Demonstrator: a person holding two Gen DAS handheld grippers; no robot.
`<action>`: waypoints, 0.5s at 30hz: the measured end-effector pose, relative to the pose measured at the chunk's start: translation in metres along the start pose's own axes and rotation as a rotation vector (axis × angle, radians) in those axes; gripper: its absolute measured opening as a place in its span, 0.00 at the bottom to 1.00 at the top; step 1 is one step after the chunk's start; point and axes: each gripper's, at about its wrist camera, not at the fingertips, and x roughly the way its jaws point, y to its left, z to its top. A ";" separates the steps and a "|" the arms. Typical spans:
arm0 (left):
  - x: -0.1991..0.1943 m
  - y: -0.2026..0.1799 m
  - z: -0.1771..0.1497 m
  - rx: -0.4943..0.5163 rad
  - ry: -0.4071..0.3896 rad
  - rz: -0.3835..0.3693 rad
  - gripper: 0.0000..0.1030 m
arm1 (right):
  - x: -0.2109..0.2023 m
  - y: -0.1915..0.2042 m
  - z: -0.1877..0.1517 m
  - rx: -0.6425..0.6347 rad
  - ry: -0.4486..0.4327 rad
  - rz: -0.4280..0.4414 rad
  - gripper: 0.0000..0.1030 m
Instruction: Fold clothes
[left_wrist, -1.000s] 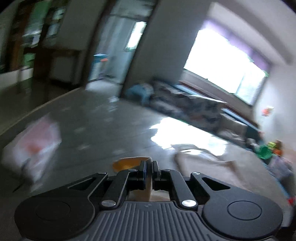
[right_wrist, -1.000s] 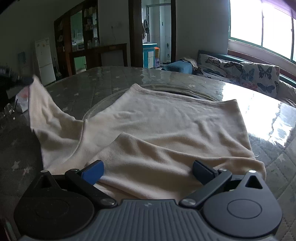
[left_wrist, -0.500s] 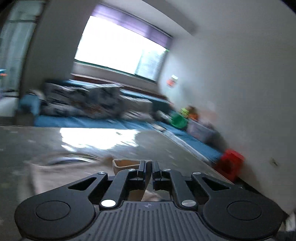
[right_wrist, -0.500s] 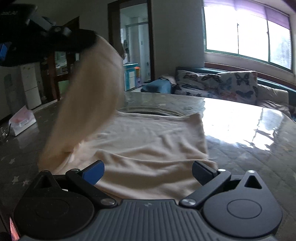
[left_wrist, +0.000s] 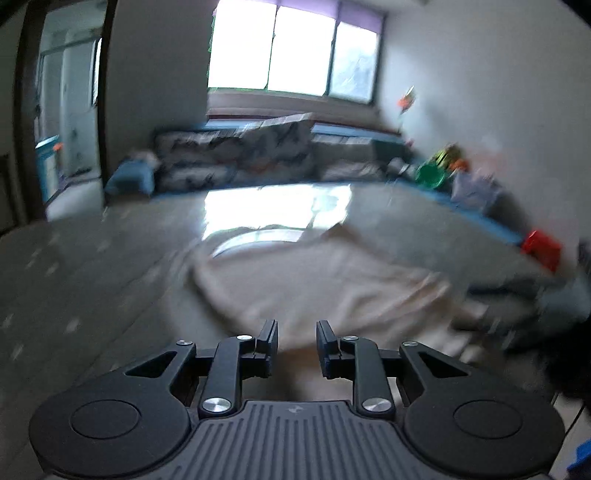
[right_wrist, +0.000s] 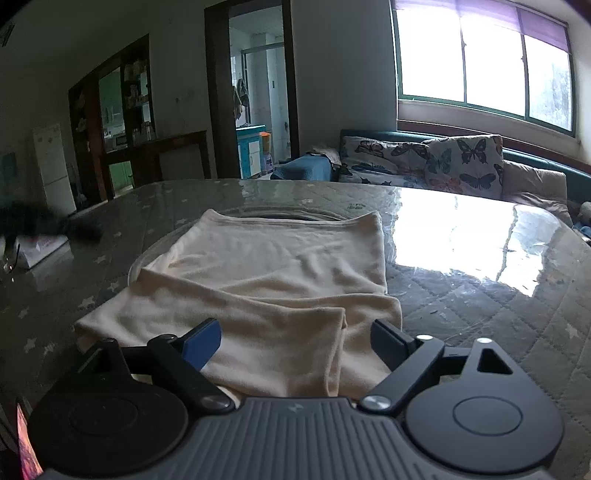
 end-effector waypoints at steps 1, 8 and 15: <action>-0.001 0.004 -0.008 0.002 0.021 0.011 0.24 | 0.001 -0.001 0.001 0.008 0.002 0.002 0.77; 0.000 0.006 -0.002 -0.002 0.010 -0.020 0.24 | 0.021 -0.011 0.008 0.090 0.055 0.008 0.54; 0.041 -0.017 0.014 0.184 0.008 -0.102 0.29 | 0.023 -0.010 0.008 0.093 0.067 -0.010 0.37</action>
